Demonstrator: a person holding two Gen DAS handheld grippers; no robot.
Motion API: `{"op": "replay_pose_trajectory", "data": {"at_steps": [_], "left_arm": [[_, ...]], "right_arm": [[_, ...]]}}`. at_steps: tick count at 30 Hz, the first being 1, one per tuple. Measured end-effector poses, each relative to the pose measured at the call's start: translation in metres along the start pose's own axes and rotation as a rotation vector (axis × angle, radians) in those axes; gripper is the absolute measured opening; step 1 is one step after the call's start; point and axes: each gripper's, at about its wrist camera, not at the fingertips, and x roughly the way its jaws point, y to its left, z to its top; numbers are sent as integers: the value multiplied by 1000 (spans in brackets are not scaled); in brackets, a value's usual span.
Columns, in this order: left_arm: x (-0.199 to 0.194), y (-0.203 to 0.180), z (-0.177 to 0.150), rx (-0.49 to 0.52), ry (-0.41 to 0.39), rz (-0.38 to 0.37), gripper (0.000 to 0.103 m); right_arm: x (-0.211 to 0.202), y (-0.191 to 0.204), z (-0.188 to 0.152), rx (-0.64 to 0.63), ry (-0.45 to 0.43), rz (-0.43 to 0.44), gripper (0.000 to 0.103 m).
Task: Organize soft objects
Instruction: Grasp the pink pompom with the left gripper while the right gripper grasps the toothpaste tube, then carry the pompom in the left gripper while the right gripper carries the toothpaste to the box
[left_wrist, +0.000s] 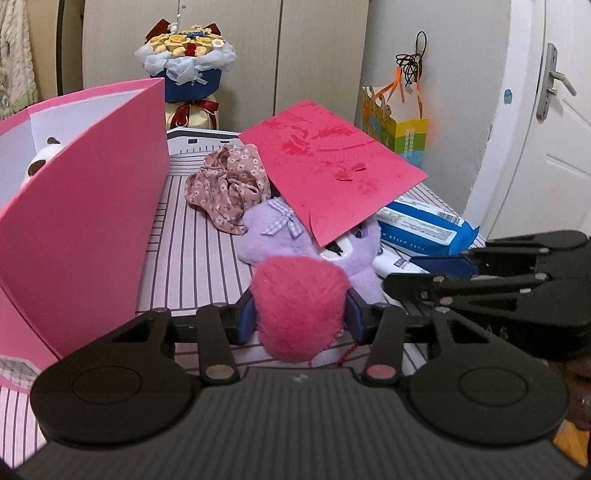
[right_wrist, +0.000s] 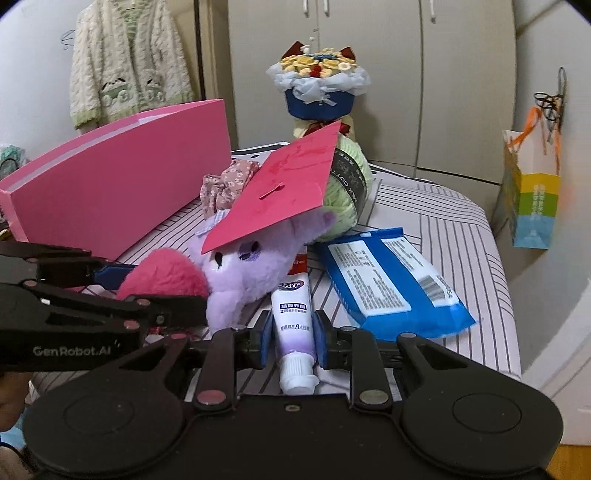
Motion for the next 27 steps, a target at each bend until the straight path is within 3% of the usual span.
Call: {"op": "replay_pose_trajectory", "data": {"at_steps": [27], "left_arm": [[-64,10,-16,-5,-21,-78,45]], "right_arm": [[-65,29,-45,102,-7,-116,27]]}}
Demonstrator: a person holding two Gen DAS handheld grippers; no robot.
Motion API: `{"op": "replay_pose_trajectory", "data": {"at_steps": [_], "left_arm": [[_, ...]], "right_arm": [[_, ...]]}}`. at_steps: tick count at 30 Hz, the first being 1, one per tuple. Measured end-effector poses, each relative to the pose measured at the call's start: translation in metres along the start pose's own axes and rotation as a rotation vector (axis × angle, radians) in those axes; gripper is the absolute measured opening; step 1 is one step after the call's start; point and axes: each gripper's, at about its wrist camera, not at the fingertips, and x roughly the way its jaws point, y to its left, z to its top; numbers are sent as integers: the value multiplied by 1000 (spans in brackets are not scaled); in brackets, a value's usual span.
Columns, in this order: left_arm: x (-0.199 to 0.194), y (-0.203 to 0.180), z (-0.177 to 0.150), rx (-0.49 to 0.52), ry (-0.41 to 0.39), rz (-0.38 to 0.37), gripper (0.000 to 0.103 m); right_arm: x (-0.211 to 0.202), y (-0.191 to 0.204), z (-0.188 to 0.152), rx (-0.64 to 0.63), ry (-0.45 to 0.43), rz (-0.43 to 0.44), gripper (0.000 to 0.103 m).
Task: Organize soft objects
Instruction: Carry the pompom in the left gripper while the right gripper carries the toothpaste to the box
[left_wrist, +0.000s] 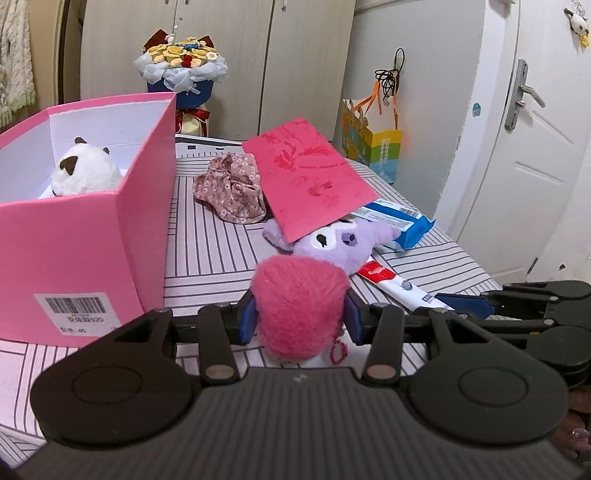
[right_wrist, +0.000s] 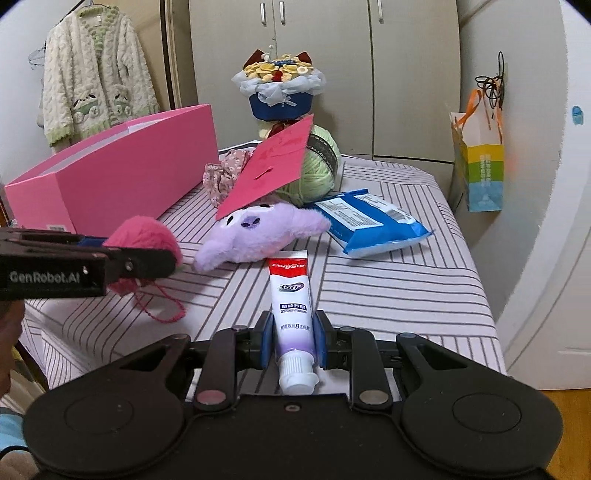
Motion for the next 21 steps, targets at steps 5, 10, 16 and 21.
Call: {"op": "replay_pose_trajectory", "data": {"at_steps": [5,10,16,21], "left_arm": [[-5,1,0,-8,3,-7,45],[-7,6,-1,-29,25,-22,45],[-16,8,-3,-19,59,-39,45],[-27,14,-6,-27,105,-64,45]], "right_arm": [[-7,-6,3,-4,14,-48,27],[-19,-7,-2,-22,21,-69,27],[-39,-4,-7,-53,33,-53,27],[-57,6,-4,-104,24,-17,27]]}}
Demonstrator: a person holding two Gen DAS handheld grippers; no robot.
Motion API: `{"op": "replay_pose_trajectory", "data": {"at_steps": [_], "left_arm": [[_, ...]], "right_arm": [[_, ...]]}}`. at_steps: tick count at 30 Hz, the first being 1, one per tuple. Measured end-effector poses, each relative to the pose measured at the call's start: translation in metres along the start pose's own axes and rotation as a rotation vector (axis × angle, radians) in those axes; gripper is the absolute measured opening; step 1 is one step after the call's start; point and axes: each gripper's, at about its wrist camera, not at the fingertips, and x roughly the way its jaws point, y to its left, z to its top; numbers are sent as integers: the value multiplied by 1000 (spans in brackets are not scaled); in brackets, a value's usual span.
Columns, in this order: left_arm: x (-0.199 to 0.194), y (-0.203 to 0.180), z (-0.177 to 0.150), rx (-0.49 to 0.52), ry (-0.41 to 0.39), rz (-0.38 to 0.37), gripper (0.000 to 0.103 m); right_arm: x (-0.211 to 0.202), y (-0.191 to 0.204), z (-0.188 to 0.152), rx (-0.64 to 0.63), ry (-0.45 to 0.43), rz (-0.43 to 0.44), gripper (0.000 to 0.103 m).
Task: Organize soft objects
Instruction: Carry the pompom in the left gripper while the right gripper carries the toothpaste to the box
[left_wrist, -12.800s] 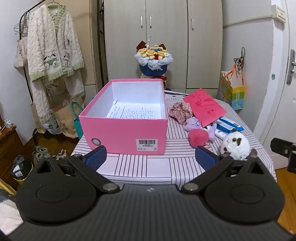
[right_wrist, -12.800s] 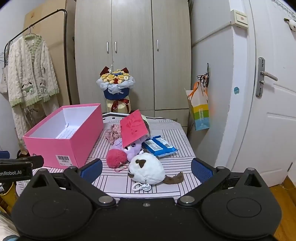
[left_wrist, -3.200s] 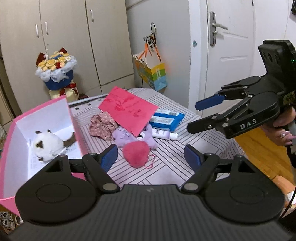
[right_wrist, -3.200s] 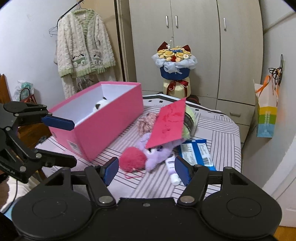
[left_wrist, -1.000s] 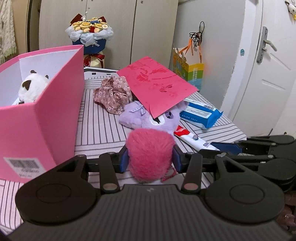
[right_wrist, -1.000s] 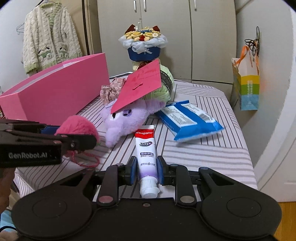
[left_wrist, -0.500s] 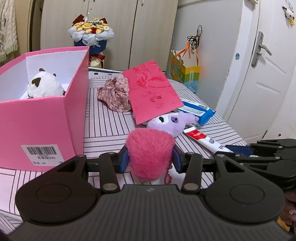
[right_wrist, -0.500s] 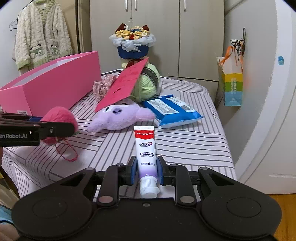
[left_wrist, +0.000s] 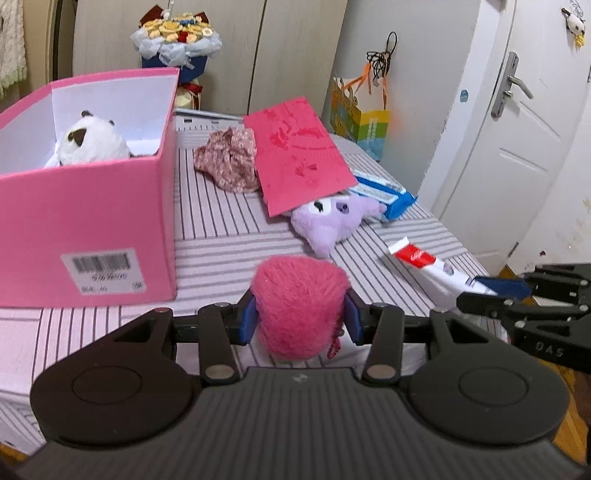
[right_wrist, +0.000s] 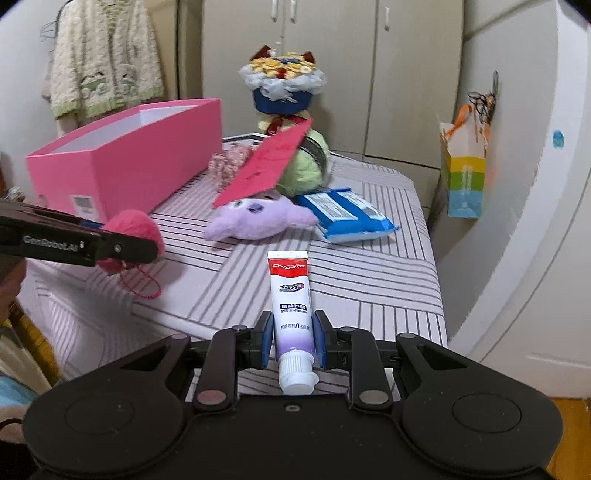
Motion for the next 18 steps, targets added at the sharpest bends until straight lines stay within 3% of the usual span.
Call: {"op": "replay_pose_trajectory", "data": {"at_steps": [7,18], "left_arm": [[-25,18,2,-21,106,-66,45],[-99,39,19,18,99,-37,45]], "right_arm": [[-20,24,13,-67,-14,96,27],[-35,72,47,-138,-49,266,27]]}}
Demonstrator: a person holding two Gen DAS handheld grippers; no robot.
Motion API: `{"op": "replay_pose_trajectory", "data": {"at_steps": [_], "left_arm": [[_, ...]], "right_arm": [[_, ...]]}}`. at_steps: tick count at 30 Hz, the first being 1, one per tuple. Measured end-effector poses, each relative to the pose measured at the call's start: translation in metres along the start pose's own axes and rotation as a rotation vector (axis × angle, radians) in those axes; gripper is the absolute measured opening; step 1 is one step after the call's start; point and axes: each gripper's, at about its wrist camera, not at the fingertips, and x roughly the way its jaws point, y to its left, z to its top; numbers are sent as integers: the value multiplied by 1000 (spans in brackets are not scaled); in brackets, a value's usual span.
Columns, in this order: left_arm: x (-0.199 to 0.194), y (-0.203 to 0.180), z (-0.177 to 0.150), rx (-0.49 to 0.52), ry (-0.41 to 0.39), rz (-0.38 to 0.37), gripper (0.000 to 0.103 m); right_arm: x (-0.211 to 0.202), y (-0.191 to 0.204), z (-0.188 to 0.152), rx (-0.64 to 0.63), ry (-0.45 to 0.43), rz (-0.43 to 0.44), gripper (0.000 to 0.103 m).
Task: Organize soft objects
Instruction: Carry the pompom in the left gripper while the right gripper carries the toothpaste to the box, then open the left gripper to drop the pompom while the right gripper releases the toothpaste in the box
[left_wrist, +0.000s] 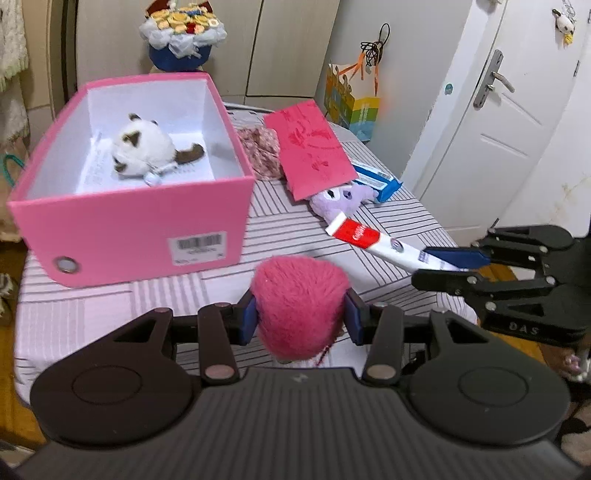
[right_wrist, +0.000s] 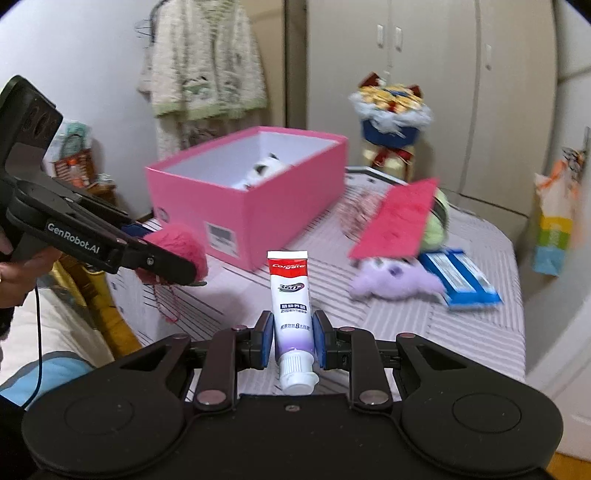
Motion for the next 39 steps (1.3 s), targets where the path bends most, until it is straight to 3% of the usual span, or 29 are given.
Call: {"op": "replay_pose_trajectory", "data": {"at_steps": [10,14,17,19,22,25,30,39], "left_arm": [[-52,30,30,5,-108,107,45],[-53,47,53,12,-156,145,45],[-45,65,70,-14,-151,158,45],[-35,78,83,-29,-137,178,45],[-11,89,101,14,-115,300,45],[17,110,118,-32,-26,269,45],[54,130,128,-57,71,295,45],[83,145,138,-62,195,282,45]], "right_arm": [[13,28,57,-38,-91,76,27],[35,30,82,-32,-117,114,27],[57,31,106,-42,-120,132,27],[75,33,121,-63,-101,135,27],[109,42,142,-136,-50,117,26],[145,49,156,-207,21,90,26],[185,46,166,-269,147,115,26],[217,44,172,-360,226,147,26]]}}
